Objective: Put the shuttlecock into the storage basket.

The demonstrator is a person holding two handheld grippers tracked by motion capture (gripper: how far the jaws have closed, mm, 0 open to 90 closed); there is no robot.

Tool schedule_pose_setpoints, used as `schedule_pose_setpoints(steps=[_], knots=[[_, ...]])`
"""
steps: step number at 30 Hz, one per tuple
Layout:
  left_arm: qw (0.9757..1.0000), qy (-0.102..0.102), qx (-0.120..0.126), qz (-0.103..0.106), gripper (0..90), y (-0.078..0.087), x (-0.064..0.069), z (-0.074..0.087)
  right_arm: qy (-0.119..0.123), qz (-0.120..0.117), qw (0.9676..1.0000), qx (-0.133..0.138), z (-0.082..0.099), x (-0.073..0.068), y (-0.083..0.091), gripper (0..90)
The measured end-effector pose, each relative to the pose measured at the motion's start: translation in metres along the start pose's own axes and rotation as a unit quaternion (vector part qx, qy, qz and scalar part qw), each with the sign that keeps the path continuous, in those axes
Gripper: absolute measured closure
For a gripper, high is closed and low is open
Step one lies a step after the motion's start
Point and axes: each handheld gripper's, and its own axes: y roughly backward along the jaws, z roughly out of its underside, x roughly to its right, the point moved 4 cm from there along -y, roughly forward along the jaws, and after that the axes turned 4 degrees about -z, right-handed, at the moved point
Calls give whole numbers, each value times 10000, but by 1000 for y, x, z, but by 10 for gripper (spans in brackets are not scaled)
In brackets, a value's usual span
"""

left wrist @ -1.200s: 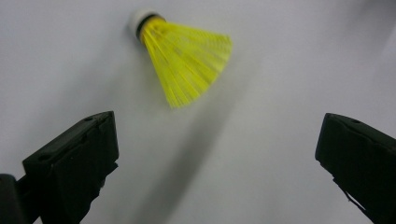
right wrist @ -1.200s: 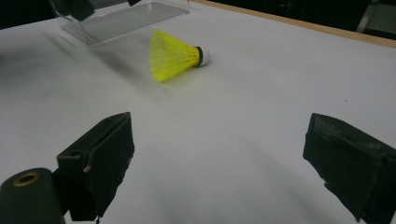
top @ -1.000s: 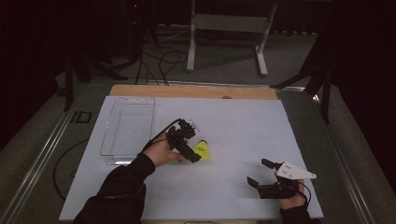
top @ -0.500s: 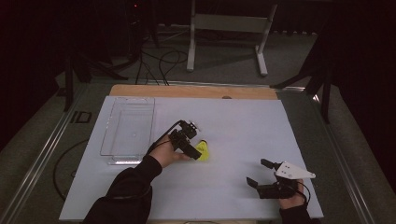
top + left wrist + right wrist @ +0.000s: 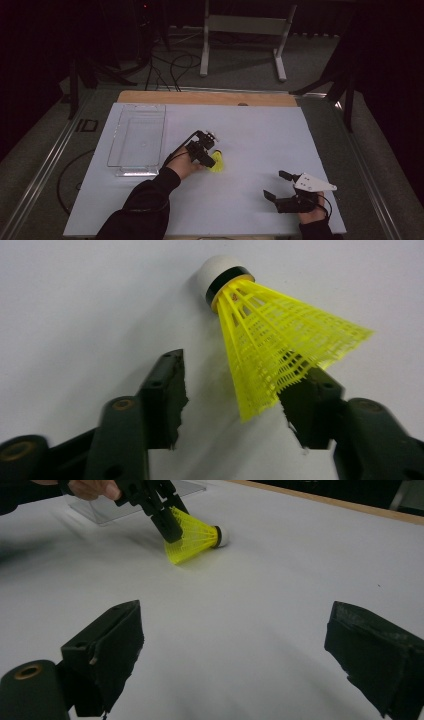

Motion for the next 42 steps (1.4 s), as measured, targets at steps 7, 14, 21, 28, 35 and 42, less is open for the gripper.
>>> schedule_pose_setpoints(steps=[7,14,21,28,35,42], knots=[[9999,45,-76,53,700,-5,2,-2,-6,12,10000,-6,0,0,0,86],[9997,152,-149,71,835,-8,1,-3,-17,19,10000,-11,0,1,0,86],[9998,130,-114,50,898,-6,3,-5,-46,39,10000,-11,0,0,0,86],[9999,-31,-101,53,900,5,7,-11,-49,59,10000,-10,0,1,0,86],[9997,-170,-18,166,900,20,9,-15,-35,91,10000,-4,0,1,1,87],[9995,-220,16,212,900,33,7,-13,-58,74,10000,-7,0,1,0,86]])
